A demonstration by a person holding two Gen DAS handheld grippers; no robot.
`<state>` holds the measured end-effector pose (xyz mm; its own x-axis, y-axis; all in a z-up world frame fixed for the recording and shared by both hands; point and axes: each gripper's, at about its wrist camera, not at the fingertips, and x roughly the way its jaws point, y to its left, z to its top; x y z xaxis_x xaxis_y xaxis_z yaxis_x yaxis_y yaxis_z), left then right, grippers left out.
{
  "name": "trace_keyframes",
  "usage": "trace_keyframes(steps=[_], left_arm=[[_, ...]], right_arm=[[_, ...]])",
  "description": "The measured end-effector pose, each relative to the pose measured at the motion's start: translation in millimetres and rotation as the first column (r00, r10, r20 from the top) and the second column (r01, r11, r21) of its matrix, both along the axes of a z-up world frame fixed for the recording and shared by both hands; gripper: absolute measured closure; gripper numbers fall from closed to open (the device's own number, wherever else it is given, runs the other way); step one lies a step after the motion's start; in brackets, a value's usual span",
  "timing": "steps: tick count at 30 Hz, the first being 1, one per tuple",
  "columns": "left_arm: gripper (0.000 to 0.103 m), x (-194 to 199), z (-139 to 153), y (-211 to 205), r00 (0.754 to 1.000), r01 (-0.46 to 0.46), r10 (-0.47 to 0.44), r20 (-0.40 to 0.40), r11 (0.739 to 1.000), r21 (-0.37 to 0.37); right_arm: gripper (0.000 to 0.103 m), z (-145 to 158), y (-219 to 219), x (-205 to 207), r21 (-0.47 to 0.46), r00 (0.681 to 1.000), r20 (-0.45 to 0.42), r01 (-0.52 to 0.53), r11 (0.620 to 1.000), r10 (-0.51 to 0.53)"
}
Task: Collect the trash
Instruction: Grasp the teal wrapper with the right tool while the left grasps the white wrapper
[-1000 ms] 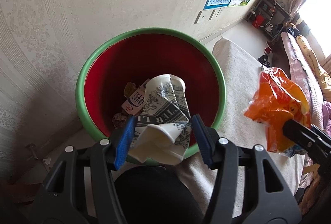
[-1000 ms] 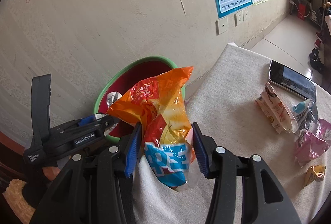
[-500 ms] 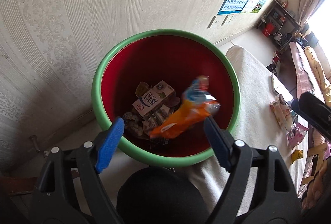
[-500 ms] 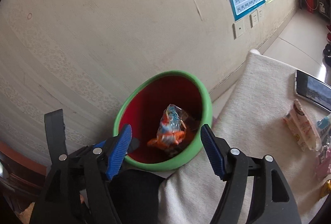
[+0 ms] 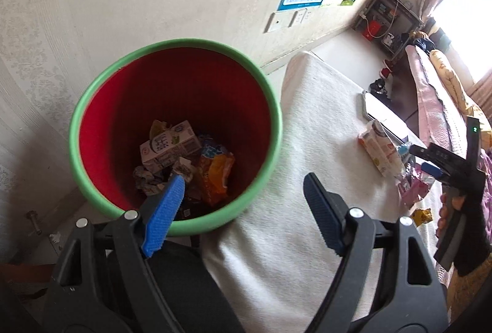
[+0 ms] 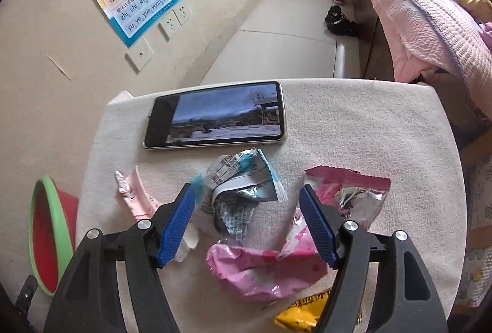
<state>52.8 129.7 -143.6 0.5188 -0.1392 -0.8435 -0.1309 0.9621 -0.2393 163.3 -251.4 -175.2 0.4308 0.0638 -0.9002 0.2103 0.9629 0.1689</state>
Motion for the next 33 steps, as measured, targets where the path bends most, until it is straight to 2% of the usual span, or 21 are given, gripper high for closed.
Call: trace_keyframes(steps=[5, 7, 11, 15, 18, 22, 28, 30, 32, 33], left_arm=[[0.026, -0.1, -6.4, -21.2, 0.999, 0.044, -0.043, -0.029, 0.999, 0.005], [0.026, -0.4, -9.5, -26.2, 0.998, 0.052, -0.051, -0.044, 0.999, 0.008], [0.026, -2.0, -14.4, -28.5, 0.997, 0.054, -0.054, -0.06, 0.999, 0.007], [0.026, -2.9, -16.9, -30.5, 0.995, 0.07, -0.07, -0.073, 0.998, 0.005], [0.026, -0.8, -17.8, -34.3, 0.993, 0.095, -0.094, -0.074, 0.995, 0.015], [0.026, 18.2, -18.9, -50.6, 0.985, 0.16, -0.157, -0.071, 0.986, 0.039], [0.026, 65.1, -30.3, -107.0, 0.94, 0.332, -0.325, -0.1, 0.942, 0.059], [0.031, 79.7, -38.3, -123.5, 0.926, 0.364, -0.356, -0.126, 0.93, 0.042], [0.047, 92.1, -49.0, -136.4, 0.913, 0.382, -0.371, -0.171, 0.923, 0.041], [0.052, 96.4, -54.6, -141.0, 0.908, 0.387, -0.373, -0.193, 0.921, 0.038]], right_arm=[[0.051, -9.1, 21.9, 3.5, 0.039, 0.989, -0.011, -0.145, 0.989, 0.145], [0.075, -9.0, 42.8, -0.6, 0.039, 0.971, -0.016, -0.236, 0.971, 0.237], [0.075, -8.6, 85.0, -20.0, 0.069, 0.923, -0.025, -0.381, 0.922, 0.383], [0.076, -11.0, 110.5, -50.1, 0.123, 0.889, -0.023, -0.45, 0.884, 0.456], [0.076, -10.0, 108.2, -76.4, 0.144, 0.892, -0.011, -0.445, 0.884, 0.451], [0.076, -11.3, 88.8, -109.8, 0.105, 0.911, -0.018, -0.408, 0.907, 0.412], [0.075, -10.1, 60.4, -132.2, 0.119, 0.951, -0.021, -0.305, 0.945, 0.31], [0.075, -9.3, 57.9, -136.5, 0.122, 0.953, -0.023, -0.297, 0.947, 0.302], [0.075, -7.3, 58.0, -137.1, 0.109, 0.953, -0.022, -0.297, 0.949, 0.301], [0.074, -6.2, 58.3, -136.8, 0.101, 0.953, -0.019, -0.299, 0.949, 0.303]])
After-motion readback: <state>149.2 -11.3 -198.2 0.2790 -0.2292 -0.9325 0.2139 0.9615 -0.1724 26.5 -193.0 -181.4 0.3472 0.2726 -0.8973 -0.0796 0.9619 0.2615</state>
